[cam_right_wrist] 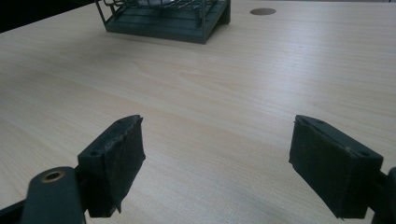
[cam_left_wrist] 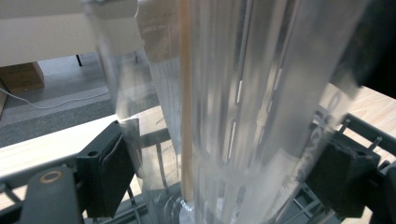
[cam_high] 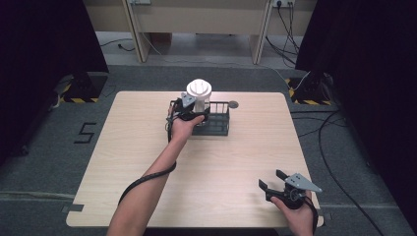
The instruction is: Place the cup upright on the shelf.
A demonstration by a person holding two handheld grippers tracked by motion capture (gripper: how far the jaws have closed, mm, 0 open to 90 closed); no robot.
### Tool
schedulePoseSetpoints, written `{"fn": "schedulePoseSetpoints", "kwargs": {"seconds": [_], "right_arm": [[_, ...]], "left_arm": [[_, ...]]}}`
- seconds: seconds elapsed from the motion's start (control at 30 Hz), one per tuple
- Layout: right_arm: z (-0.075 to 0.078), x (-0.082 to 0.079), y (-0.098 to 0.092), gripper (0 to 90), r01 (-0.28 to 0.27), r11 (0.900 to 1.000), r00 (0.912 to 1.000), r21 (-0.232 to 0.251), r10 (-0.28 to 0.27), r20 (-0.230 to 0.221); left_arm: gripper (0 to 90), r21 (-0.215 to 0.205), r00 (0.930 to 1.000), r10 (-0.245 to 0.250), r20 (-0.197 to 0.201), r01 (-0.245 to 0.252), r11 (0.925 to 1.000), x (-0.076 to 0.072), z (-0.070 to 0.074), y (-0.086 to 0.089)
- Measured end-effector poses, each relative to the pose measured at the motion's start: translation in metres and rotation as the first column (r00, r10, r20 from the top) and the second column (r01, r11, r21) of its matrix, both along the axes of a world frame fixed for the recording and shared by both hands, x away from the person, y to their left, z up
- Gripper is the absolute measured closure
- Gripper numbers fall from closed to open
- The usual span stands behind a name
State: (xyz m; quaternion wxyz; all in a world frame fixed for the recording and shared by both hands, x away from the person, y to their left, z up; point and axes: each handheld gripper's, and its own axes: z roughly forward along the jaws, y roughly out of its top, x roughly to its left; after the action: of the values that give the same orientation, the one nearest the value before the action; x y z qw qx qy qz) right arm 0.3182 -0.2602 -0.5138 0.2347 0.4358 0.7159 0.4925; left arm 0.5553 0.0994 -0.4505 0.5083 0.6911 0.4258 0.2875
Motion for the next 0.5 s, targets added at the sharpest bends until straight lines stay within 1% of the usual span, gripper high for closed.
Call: {"fn": "schedulePoseSetpoints", "kwargs": {"seconds": [0.1, 0.2, 0.3, 0.43, 0.5], "right_arm": [[-0.0001, -0.0001, 0.0003, 18.4, -0.001, 1.000, 1.0000, -0.001, 0.001, 0.000], [0.0000, -0.0001, 0.0002, 18.4, -0.001, 1.000, 1.0000, -0.002, 0.001, -0.003], [-0.0001, 0.0000, 0.0000, 18.4, -0.001, 1.000, 1.0000, 0.001, 0.001, -0.003], [-0.0001, 0.0000, 0.0001, 18.4, -0.003, 1.000, 1.0000, -0.002, 0.003, -0.004], [0.0000, -0.0002, 0.0003, 18.4, -0.002, 1.000, 1.0000, -0.001, 0.002, -0.007]], "left_arm": [[17.0, 0.000, 1.0000, -0.001, 0.004, 0.001, 1.0000, -0.0009, -0.0004, 0.0002], [16.7, -0.008, 0.9999, -0.002, 0.013, 0.002, 1.0000, -0.0016, -0.0022, 0.0006], [14.3, -0.012, 0.9997, 0.004, 0.022, -0.003, 0.9999, -0.0030, -0.0037, 0.0015], [14.2, 0.005, 0.9993, -0.004, 0.037, 0.004, 1.0000, -0.0066, -0.0037, 0.0021], [14.3, 0.006, 0.9989, -0.009, 0.045, 0.009, 0.9999, -0.0082, -0.0029, 0.0028]]}}
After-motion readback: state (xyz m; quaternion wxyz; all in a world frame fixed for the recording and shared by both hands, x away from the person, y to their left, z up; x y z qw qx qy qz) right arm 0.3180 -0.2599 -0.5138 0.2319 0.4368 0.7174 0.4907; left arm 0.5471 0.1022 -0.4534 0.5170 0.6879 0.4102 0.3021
